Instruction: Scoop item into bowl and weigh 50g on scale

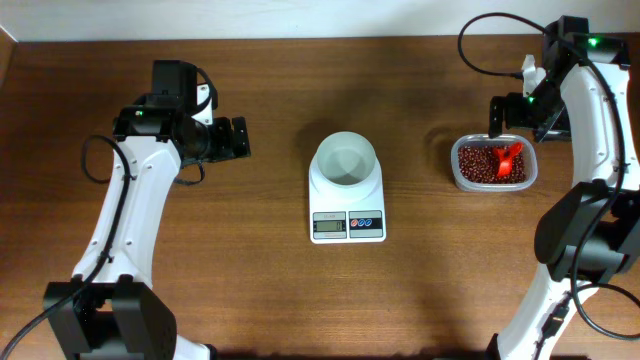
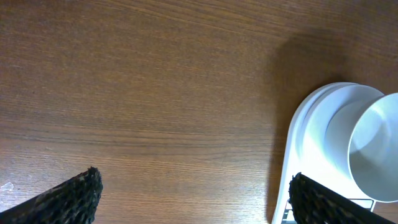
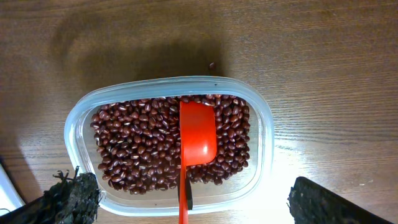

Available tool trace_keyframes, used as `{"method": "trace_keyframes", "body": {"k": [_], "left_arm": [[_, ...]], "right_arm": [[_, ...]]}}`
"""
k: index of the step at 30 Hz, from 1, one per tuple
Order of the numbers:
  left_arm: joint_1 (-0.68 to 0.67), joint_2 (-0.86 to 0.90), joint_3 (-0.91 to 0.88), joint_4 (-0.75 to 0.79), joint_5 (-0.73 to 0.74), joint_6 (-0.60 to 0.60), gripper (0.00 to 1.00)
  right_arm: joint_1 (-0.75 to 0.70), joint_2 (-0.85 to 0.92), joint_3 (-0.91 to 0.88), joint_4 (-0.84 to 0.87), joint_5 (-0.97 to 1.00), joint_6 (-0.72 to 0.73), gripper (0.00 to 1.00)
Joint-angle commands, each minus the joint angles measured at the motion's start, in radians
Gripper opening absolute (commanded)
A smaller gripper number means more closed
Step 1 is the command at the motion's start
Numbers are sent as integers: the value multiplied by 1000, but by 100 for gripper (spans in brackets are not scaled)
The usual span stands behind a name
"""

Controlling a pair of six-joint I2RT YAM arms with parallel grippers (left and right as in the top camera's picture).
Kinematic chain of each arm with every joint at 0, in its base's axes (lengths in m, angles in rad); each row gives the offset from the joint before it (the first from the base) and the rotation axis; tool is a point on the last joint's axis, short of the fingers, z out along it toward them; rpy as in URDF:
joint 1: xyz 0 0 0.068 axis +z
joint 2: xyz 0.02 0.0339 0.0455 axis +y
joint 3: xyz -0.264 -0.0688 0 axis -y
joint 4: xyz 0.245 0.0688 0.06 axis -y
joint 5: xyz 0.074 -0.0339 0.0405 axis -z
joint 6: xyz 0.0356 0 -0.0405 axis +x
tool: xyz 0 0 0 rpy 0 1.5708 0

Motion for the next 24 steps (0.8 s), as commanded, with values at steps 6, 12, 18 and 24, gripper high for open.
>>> {"method": "trace_keyframes", "body": {"k": [6,12,18,24], "left_arm": [[2,7,-3,-2,-8,-2,99],[2,7,-3,-2,-8,-2,99],[2,7,-3,-2,-8,-3,99],[2,7,-3,-2,-8,-2,99]], "right_arm": [[-8,4,19,14,6,3,99],[-8,5,19,147,5,3,99],[-6,4,19,162,-54,3,99],[-20,-46,227,-91,-59,11,92]]}}
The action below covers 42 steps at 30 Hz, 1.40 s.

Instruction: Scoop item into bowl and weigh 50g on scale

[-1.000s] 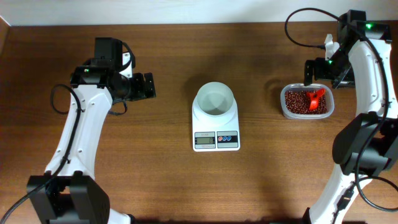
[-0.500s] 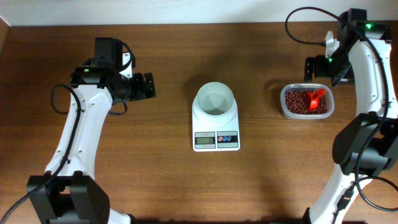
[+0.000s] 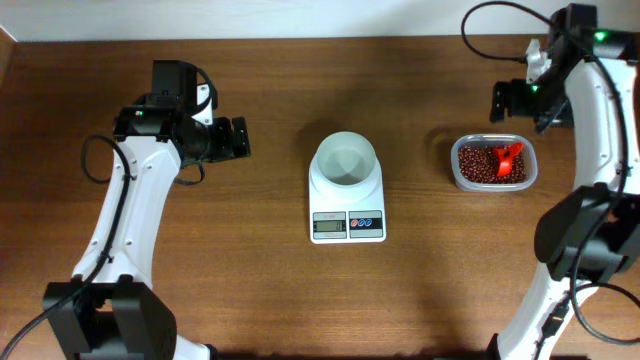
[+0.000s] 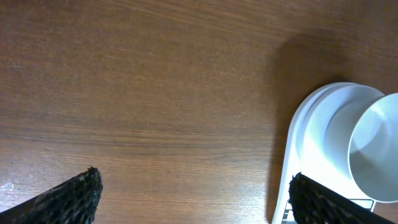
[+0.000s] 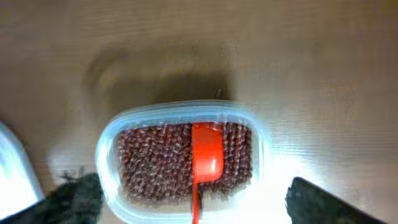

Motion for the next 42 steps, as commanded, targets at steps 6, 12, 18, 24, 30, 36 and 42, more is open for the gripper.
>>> {"method": "trace_keyframes", "body": {"k": [6,12,18,24,30,36,42], "left_arm": [[2,7,-3,-2,-7,-2,99],[-1,7,-3,-2,-7,-2,99],[0,7,-3,-2,-7,-2,99],[0,7,-3,-2,-7,-2,99],[0,7,-3,-2,-7,-2,99],[0,7,-3,-2,-7,-2,99],[0,7,-3,-2,-7,-2,99]], "right_arm": [[-26,-83,146,-283,-3,5,100],[-23,-82,-78,-219,-2,5,68],[-23,-81,-286,-12,-30,4,99],[-24,-81,-315,55,-24,4,61],[-23,-81,-315,130,-13,4,53],[-23,-81,-317,130,-12,4,23],[-24,-81,-337,120,-10,4,22]]}}
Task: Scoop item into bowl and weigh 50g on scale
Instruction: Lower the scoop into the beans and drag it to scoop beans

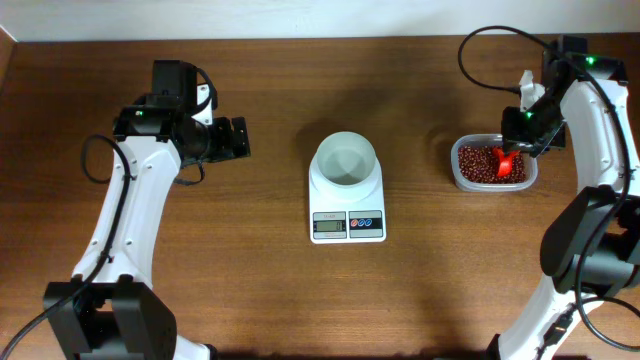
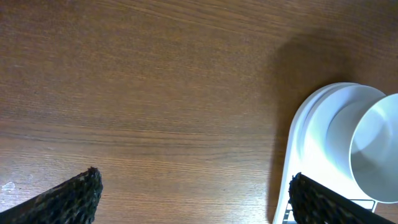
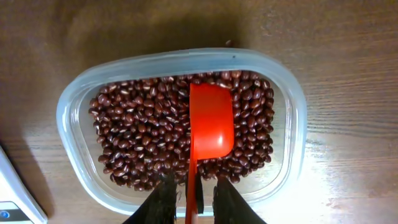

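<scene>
A clear tub [image 3: 74, 134] [image 1: 468, 176] of dark red beans [image 3: 143, 137] stands at the right. A red scoop [image 3: 210, 121] [image 1: 505, 160] lies in the beans, its handle toward the near rim. My right gripper [image 3: 193, 200] [image 1: 512, 140] is low over the tub, its fingers [image 3: 163, 199] close on either side of the handle with small gaps showing. An empty white bowl [image 1: 345, 158] [image 2: 373, 149] sits on the white scale [image 1: 347, 205]. My left gripper [image 2: 193, 199] [image 1: 238, 138] hangs wide open over bare wood, left of the scale.
The scale's display and buttons [image 1: 347, 224] face the front edge. Black cables [image 1: 480, 45] loop off the right arm at the back right. Brown tabletop [image 1: 250, 280] surrounds the scale and tub.
My right gripper was wide open and higher, farther back from the tub. It is now down at the tub's near rim, fingers narrowed round the scoop handle. The left arm has not moved.
First my right gripper hung wide open just above the tub, the scoop lying in the beans. Then it stood higher and farther back, still wide open. Now it is low with its fingers close beside the handle. Left arm, bowl and scale stayed put.
</scene>
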Available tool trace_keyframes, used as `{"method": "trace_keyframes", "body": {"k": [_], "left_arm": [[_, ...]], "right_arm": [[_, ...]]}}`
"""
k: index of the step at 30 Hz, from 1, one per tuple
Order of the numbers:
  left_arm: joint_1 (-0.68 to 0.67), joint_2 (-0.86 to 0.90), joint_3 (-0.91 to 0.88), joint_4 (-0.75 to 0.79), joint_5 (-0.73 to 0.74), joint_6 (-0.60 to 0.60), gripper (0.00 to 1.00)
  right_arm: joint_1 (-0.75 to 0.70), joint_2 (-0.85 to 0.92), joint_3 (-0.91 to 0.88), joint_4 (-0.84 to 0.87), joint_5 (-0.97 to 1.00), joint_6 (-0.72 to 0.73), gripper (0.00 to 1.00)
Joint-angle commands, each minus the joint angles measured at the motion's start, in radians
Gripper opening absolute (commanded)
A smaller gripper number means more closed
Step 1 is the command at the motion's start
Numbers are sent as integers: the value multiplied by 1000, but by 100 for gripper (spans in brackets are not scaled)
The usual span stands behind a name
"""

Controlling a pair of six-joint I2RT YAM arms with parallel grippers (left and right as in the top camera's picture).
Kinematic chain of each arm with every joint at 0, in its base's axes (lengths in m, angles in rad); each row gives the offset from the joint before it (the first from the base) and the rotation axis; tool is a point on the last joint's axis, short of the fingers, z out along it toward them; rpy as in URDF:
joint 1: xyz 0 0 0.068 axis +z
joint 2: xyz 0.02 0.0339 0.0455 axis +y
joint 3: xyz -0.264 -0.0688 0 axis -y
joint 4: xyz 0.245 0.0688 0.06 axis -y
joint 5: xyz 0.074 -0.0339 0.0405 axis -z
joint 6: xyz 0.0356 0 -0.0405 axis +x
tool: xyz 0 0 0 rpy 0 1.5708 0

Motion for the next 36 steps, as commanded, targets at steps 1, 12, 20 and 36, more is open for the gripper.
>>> {"method": "trace_keyframes", "body": {"k": [1,12,20,36], "left_arm": [[0,7,-3,-2,-4,-2,99],[0,7,-3,-2,-4,-2,99],[0,7,-3,-2,-4,-2,99],[0,7,-3,-2,-4,-2,99]], "right_arm": [[-7,-1,-37,0,12,3,22],[-8,-1,-55,34,13,-1,4],[-8,-2,-3,-17,13,-5,4],[-8,2,-64,22,24,-26,4]]}}
